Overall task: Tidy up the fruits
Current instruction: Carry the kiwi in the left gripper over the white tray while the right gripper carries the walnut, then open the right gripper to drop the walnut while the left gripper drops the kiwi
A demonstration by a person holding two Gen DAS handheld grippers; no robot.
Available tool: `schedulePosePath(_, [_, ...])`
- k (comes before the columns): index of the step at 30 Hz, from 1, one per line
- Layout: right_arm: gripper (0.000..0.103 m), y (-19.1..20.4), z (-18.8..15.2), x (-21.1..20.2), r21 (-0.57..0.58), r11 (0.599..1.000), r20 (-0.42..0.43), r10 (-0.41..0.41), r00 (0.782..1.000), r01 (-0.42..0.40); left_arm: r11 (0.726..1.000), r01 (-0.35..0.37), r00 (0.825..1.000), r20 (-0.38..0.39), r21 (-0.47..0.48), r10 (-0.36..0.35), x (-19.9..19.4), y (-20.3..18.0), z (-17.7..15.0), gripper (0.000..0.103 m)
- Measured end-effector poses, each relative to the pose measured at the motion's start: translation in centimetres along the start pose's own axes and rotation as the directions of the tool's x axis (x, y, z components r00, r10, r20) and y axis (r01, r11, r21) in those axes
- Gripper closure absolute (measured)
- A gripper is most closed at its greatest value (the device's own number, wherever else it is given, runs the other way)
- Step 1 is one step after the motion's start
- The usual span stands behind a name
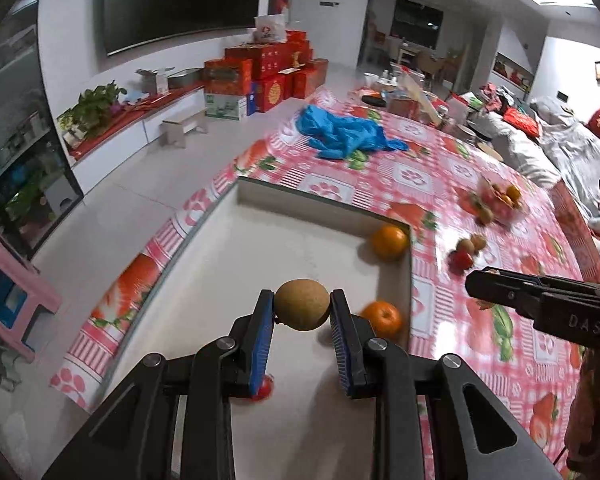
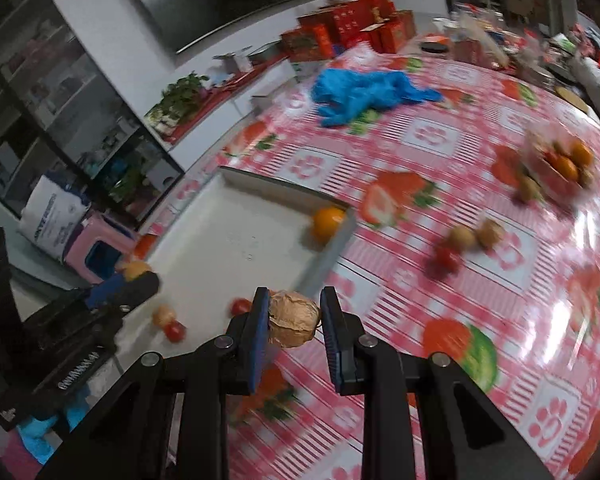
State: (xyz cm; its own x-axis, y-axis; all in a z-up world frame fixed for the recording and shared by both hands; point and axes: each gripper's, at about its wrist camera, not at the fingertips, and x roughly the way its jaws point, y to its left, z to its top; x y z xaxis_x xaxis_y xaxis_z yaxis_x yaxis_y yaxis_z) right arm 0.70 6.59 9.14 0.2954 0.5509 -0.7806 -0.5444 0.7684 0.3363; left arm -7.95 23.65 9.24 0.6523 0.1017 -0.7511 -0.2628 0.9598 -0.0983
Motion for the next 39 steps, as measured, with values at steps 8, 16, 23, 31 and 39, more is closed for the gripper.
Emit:
schedulePosePath(8, [0.075,3.5,3.5,2.6,-0.015,0.998,-0.024,0.058,0.998,-0.058,0.999,-0.009,1.000,-0.013,-0.047,0.008,1.8,2.0,1.6,0.074])
schedulePosePath(16, [0.075,4.1,3.4,7.3,0.010,0.999,-0.102,0.037,0.994,-0.036,0.996,-0.039,0.996,-0.087,-0.079,0.032,5.0,3.2,0.6,0.074])
schedulePosePath(23, [0.074,3.5,2.5,10.0,0.029,0.999,-0.162,0.032,0.986,-0.027,0.996,-0.062,0.991,-0.122,-0.071,0.053,6.6,3.7,-0.4,0.074])
schedulePosePath(31, [0.038,3.0,2.5,10.4,0.054,0.998,-0.174,0.039,0.984,-0.030,0.995,-0.092,0.986,-0.145,-0.049,0.084,7.3,3.6,-0.8,0.073])
schedulePosePath(39, [0.022,2.5,2.5,8.4,0.054,0.998,-0.136,0.039,0.990,-0.032,0.990,-0.138,0.985,-0.111,-0.038,0.133,6.1,2.5,-0.9,0.013])
